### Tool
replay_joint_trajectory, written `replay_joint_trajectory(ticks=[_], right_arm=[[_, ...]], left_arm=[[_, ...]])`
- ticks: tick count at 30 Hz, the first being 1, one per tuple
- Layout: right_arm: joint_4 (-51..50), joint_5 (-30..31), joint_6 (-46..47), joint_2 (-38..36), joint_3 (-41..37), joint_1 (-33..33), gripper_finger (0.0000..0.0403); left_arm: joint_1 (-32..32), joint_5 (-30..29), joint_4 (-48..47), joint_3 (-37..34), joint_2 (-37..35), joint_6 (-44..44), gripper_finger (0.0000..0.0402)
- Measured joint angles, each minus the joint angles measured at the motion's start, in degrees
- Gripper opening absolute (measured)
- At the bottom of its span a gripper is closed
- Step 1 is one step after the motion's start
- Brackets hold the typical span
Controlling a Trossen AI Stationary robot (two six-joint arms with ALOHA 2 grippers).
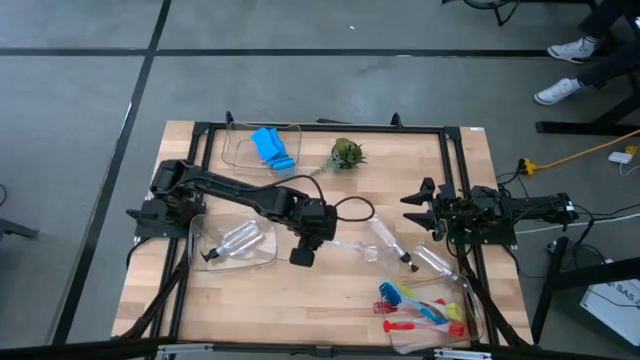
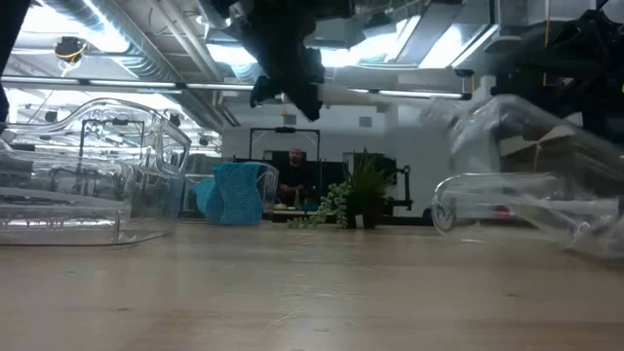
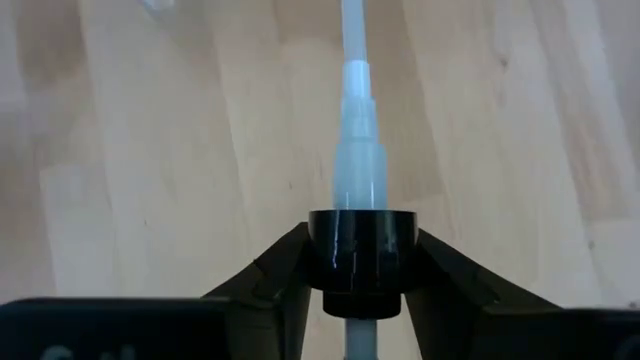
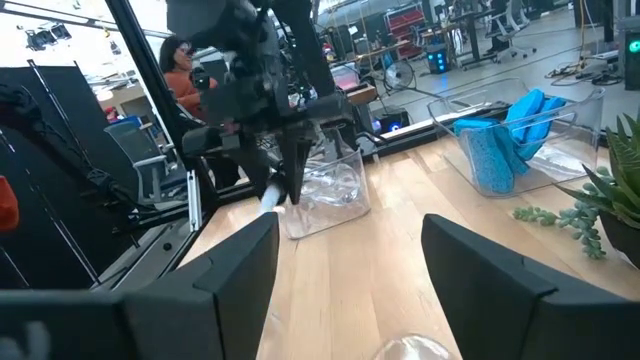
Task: Pick & Place Kitchen Sink Supplies
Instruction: Put the transparent soap dispenser into the middle transparent bin
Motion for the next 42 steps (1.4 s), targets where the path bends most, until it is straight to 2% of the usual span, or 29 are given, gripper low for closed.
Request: replay_joint_trajectory(ticks=[14,22,32,35,42], right_arm=[[0.0,0.0,0.0,0.0,0.0,0.0,0.0245],[0.0,0.0,0.0,0.0,0.0,0.0,0.0245],[0.0,0.0,0.0,0.0,0.0,0.0,0.0245],[0.0,0.0,0.0,0.0,0.0,0.0,0.0245],[0.0,0.0,0.0,0.0,0.0,0.0,0.0245]], left_arm=[[-0.2,0.5,0.4,0.1,1.7,3.9,0.0124],[-0.3,3.3,3.8,0.1,6.5,4.1,0.0124],[-0.5,4.7,12.0,0.1,7.5,4.1,0.0124],[-0.6,7.1,12.8,0.1,9.9,4.1,0.0124],[-1.0,7.1,14.6,0.1,13.8,3.4,0.0124]])
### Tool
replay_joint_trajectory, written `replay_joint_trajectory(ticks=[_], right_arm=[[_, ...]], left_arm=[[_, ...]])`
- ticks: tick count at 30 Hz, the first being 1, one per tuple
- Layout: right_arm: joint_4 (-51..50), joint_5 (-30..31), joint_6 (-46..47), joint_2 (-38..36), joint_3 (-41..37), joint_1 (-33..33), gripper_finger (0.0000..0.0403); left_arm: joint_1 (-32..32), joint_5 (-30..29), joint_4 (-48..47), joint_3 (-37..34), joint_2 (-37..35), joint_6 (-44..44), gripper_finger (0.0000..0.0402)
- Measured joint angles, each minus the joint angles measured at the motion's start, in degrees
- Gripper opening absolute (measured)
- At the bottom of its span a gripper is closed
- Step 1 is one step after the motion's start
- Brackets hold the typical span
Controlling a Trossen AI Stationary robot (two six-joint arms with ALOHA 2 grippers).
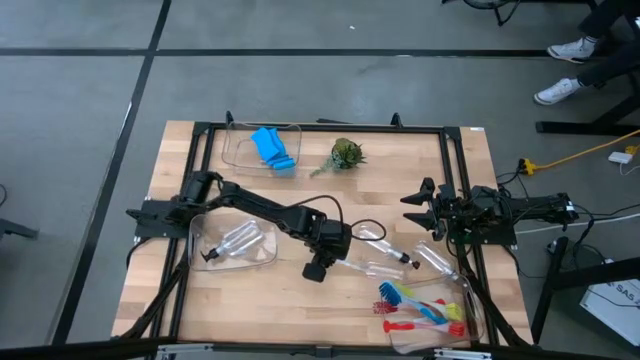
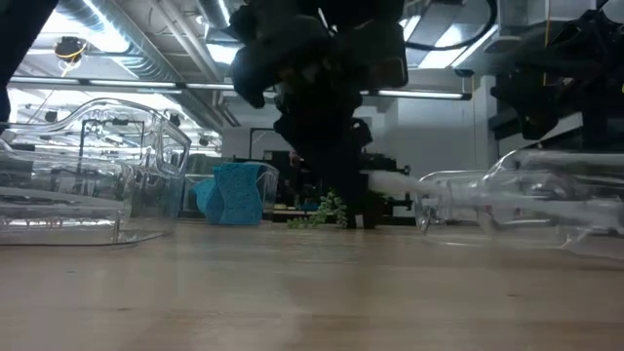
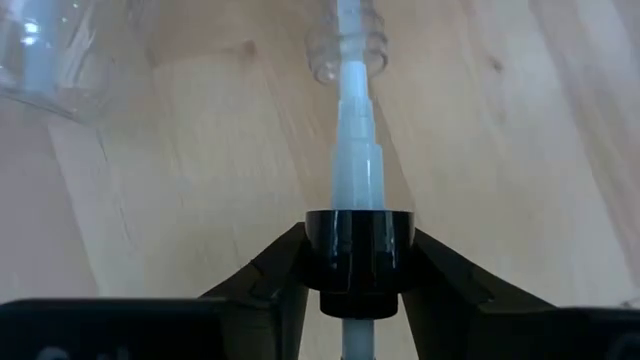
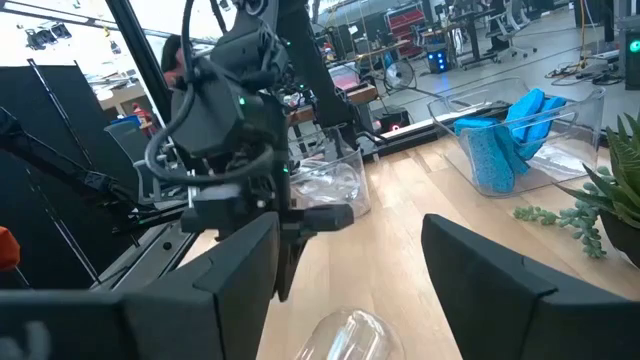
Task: Pick & Place Kitchen Sink Supplies
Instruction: Put the transparent soap dispenser into the middle transparent bin
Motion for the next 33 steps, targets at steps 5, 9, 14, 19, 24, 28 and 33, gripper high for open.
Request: replay_joint_trajectory(ticks=[5,9,14,19,24,28,33], right_arm=[[0.0,0.0,0.0,0.0,0.0,0.0,0.0245],[0.0,0.0,0.0,0.0,0.0,0.0,0.0245],[0.0,0.0,0.0,0.0,0.0,0.0,0.0245],[0.0,0.0,0.0,0.0,0.0,0.0,0.0245],[0.0,0.0,0.0,0.0,0.0,0.0,0.0245],[0.0,0.0,0.0,0.0,0.0,0.0,0.0245],[0.0,0.3,0.0,0.0,0.0,0.0,0.0245]], left_arm=[[0.0,0.0,2.1,0.0,0.4,-0.6,0.0124],[0.0,0.0,5.1,0.1,1.3,-1.5,0.0124],[0.0,0.0,6.2,0.0,2.7,-1.9,0.0124],[0.0,0.0,7.9,0.0,3.4,-1.9,0.0124],[0.0,0.1,10.9,0.1,3.7,-1.9,0.0124],[0.4,0.4,10.3,0.0,3.7,-0.1,0.0125],[1.5,4.3,10.5,0.0,3.7,2.6,0.0128]])
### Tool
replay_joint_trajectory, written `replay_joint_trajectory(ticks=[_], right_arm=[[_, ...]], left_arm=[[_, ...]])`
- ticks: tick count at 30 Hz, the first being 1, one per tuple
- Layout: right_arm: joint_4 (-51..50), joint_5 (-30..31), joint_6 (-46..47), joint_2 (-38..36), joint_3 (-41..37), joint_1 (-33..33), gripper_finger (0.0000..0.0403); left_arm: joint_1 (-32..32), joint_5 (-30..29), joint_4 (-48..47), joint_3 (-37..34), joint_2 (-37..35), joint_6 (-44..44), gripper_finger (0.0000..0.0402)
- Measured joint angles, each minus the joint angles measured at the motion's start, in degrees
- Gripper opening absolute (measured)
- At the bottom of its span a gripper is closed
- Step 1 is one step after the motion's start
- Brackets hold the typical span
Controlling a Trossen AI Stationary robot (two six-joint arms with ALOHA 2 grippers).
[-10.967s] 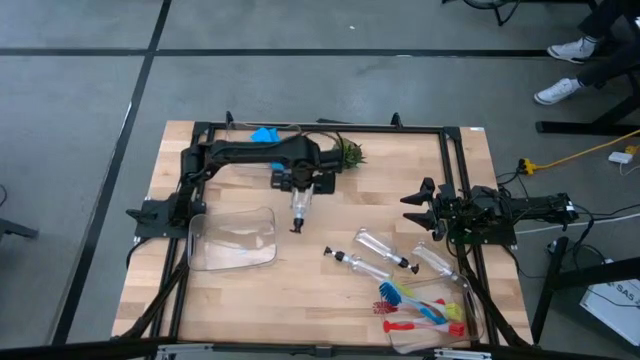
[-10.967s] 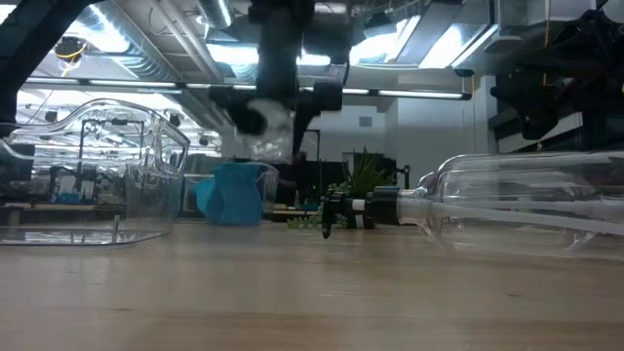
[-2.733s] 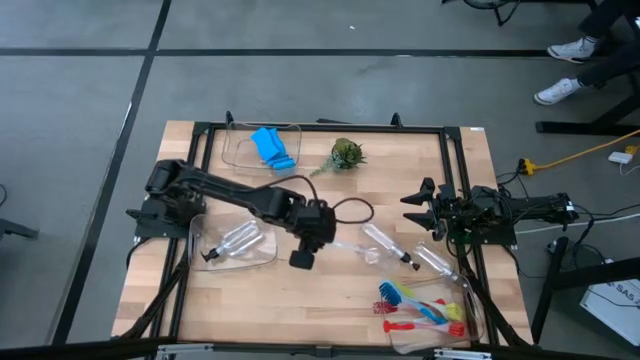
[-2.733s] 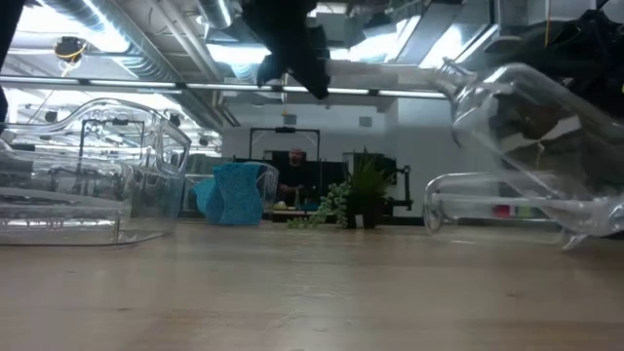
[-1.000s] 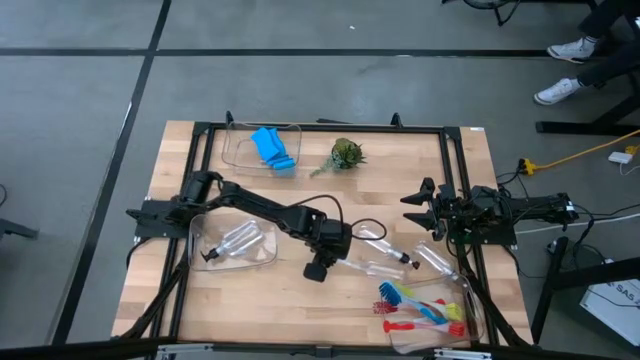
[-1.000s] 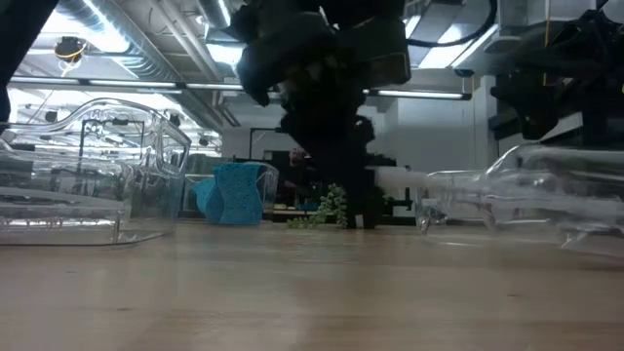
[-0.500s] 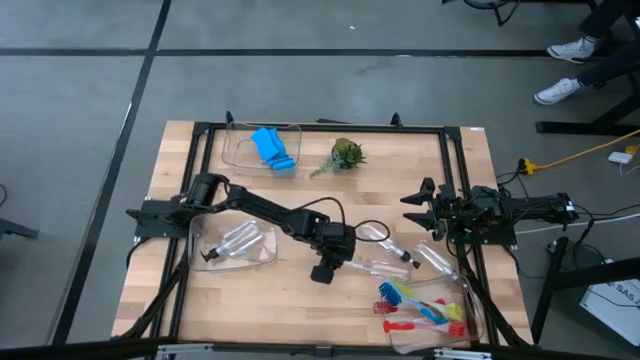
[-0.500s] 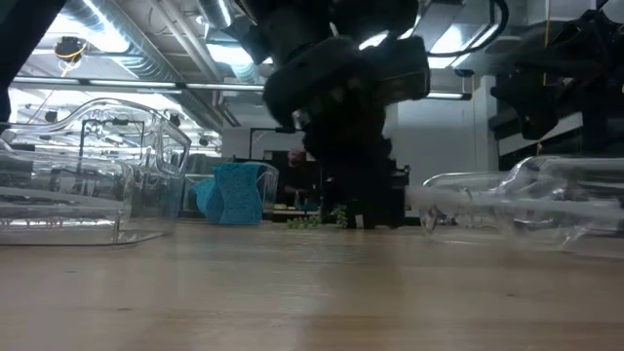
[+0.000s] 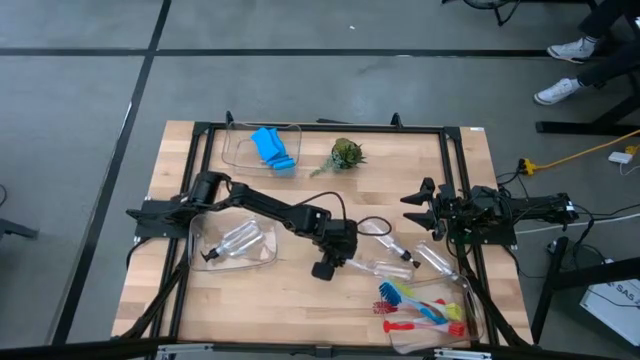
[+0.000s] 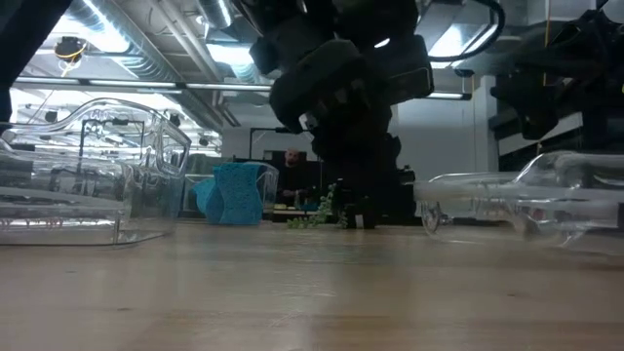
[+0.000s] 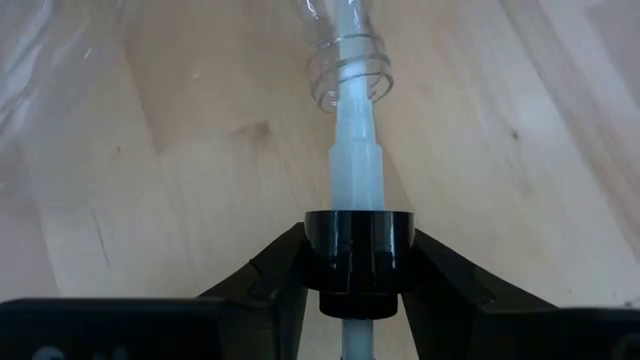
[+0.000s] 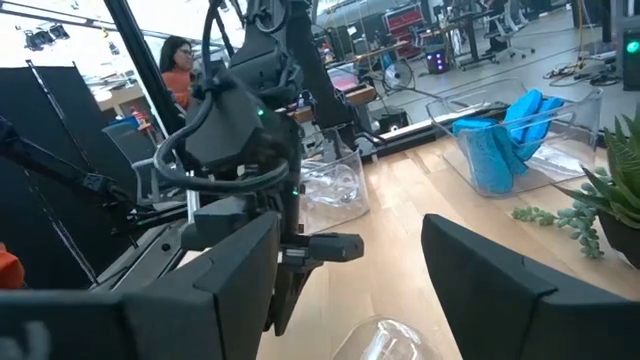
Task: Pick & Place Kitchen Sink Supplies
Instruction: Put the transparent soap dispenser into the middle transparent bin
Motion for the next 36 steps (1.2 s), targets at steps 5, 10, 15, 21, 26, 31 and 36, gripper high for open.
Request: replay_joint_trajectory(ticks=[5,10,15,21,26,31,36], right_arm=[[0.0,0.3,6.2,0.0,0.0,0.0,0.0245],[0.8,0.3,20.0,0.0,0.0,0.0,0.0245],[2.8,-0.5,30.8,0.0,0.0,0.0,0.0245],[2.6,-4.6,39.0,0.0,0.0,0.0,0.0245],[-8.8,-7.2,34.2,5.2,7.5,1.5,0.0245],[-26.5,-7.3,23.4,18.1,23.0,3.5,0.0245],[-42.1,-9.4,15.8,32.7,36.2,6.2,0.0245]], left_arm=[[-0.2,0.2,1.7,0.0,0.0,-0.3,0.013],[0.1,-1.3,6.1,0.0,0.0,-3.2,0.013],[0.0,-1.3,8.0,0.0,0.0,-6.3,0.0131],[-0.1,-1.4,9.1,0.0,0.0,-8.0,0.0131],[-0.1,-2.0,9.1,0.0,0.0,-9.9,0.0132],[-0.3,-2.0,8.8,0.0,0.0,-11.9,0.0132],[-0.4,-3.2,8.8,0.0,0.0,-13.9,0.0132]])
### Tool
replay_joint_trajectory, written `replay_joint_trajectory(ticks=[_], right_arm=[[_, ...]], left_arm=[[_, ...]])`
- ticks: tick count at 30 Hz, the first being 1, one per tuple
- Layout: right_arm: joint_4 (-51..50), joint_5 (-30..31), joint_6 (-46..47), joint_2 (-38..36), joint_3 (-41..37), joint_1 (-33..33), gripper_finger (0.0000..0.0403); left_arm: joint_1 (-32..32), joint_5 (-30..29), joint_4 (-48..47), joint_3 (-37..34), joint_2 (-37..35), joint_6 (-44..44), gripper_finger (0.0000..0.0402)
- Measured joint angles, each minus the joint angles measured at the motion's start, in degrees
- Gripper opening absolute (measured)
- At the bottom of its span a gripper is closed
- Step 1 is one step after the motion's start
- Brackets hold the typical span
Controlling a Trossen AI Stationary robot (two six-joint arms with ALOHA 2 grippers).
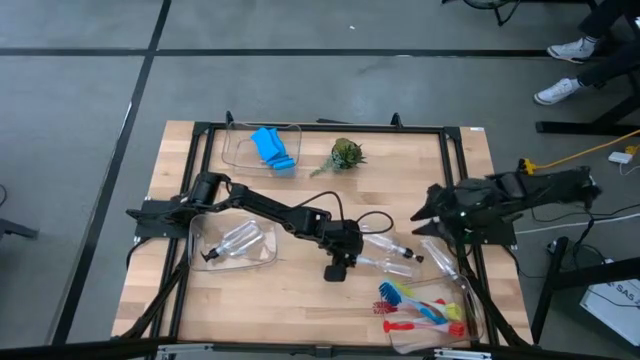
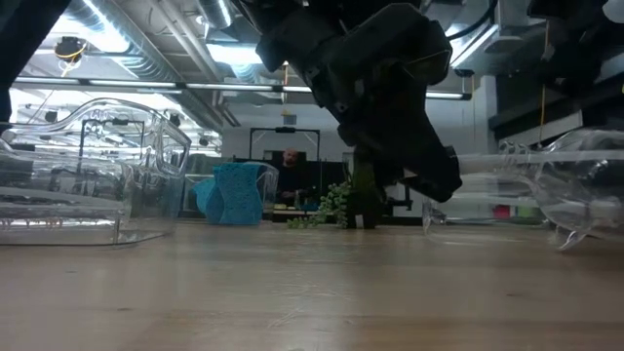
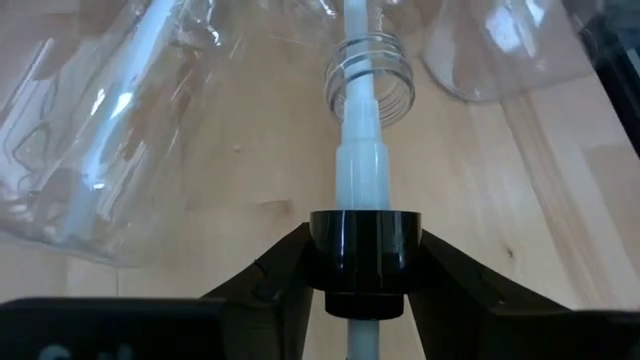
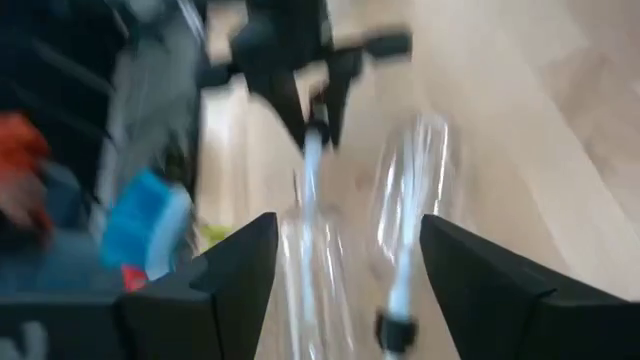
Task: Pick & Place Kitchen Sink Supplies
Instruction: Put the transparent soap dispenser into the middle transparent bin
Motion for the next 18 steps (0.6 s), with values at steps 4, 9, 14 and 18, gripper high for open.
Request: replay_joint_trajectory(ticks=[4,9,14,18], right_arm=[[-5.6,0.3,-4.1,9.3,7.3,3.8,0.0245],[-6.0,2.4,-5.3,15.8,11.5,10.1,0.0245],[-6.3,5.6,-1.1,18.9,10.6,16.7,0.0245],[-6.1,9.4,1.9,21.1,8.9,20.6,0.0245]], left_arm=[[0.1,-1.5,0.0,0.0,0.0,-1.1,0.0132],[0.1,-1.5,0.1,0.0,0.0,-1.2,0.0132],[0.0,-1.5,0.2,0.0,-0.1,-1.2,0.0132],[0.0,-1.6,0.3,0.0,-0.1,-1.2,0.0132]])
